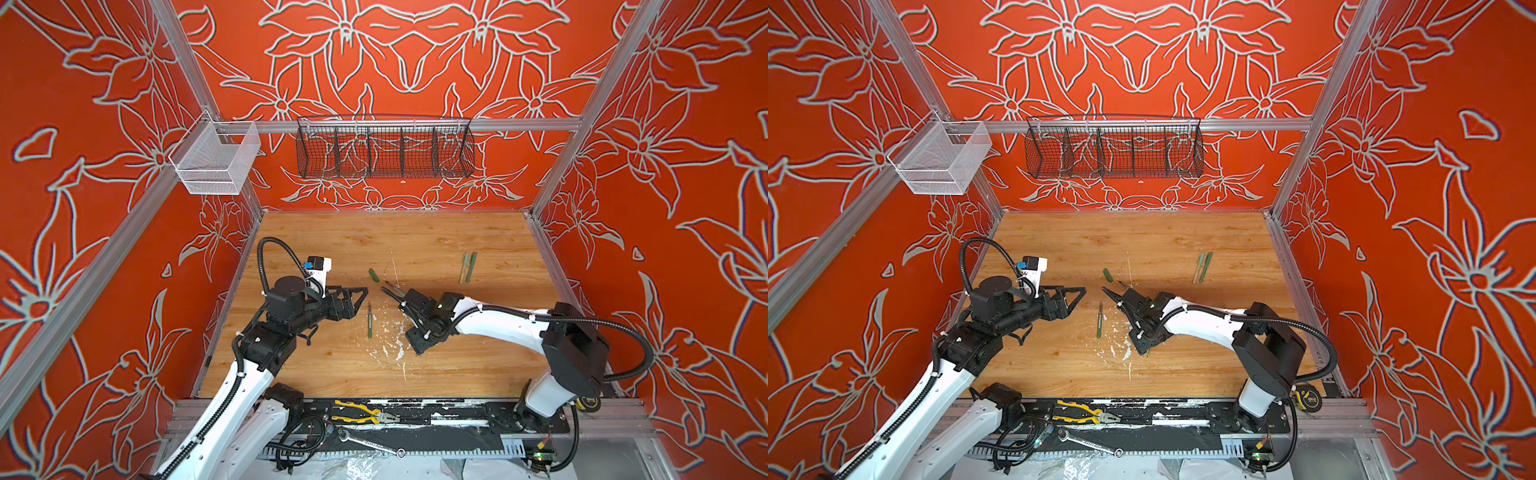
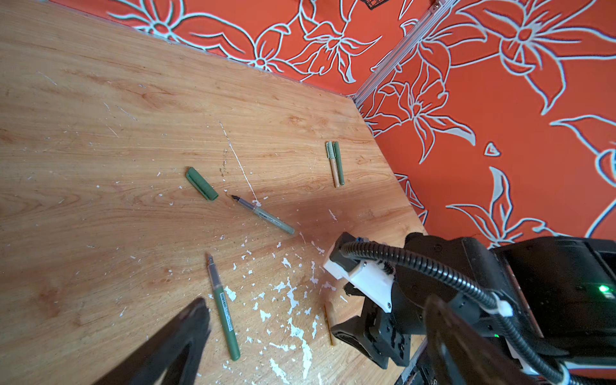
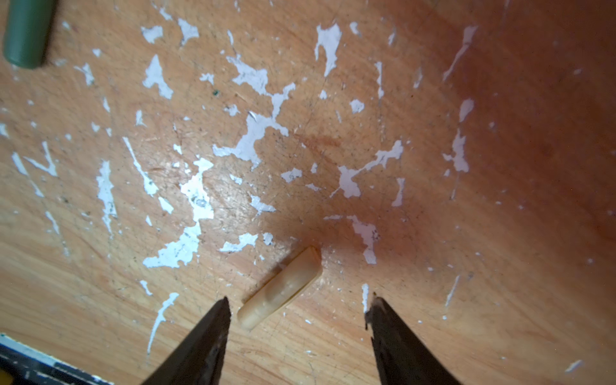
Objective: Insert pens into pen caps
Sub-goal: Rotate the pen cap at the bottom-center of the table, then pick up a pen cap from the bottom-center of the table.
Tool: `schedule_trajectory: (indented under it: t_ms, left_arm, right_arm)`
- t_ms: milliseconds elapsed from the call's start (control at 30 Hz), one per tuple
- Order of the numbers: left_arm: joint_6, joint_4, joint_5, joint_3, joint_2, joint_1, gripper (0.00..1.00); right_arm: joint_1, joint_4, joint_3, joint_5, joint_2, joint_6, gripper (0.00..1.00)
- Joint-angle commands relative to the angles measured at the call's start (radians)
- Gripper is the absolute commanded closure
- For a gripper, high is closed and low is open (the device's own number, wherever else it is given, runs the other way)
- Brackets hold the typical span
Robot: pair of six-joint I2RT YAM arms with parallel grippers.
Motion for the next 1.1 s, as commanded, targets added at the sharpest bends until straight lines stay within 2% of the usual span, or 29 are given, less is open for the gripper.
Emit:
schedule_trajectory:
  t_ms: [0, 200, 367, 467, 600, 833, 1067]
  left_arm:
    - [-0.001, 0.026, 0.015, 0.002, -0.01, 0.006, 0.03]
    - [0.008, 0.018, -0.002, 0.01, -0.039, 0.006, 0.03]
    - [0.005, 0.029, -0.001, 0.002, -0.052, 0.006, 0.03]
    - [0.005, 0.029, 0.001, 0.001, -0.055, 0.006, 0.03]
    - [0.008, 0.026, 0.006, 0.005, -0.06, 0.006, 0.03]
    - [0.009, 0.032, 0.018, 0.008, -0.055, 0.006, 0.03]
    - [0.01, 0.026, 0.017, 0.009, -0.065, 0.006, 0.03]
  right_arm:
    - [0.016, 0.009, -0.024, -0.005, 0.011, 0.15, 0.33]
    - [0.081, -0.016, -0.026, 0.005, 0.05, 0.211, 0.39]
    - [0.122, -0.011, -0.038, -0.002, 0.086, 0.25, 0.48]
    - [0.125, -0.015, -0.038, 0.005, 0.109, 0.259, 0.53]
    - [0.122, -0.038, -0.033, 0.036, 0.132, 0.272, 0.53]
    - [0.112, 0.007, -0.054, 0.017, 0.137, 0.298, 0.52]
    - [0.097, -0.004, -0.078, 0.04, 0.146, 0.299, 0.65]
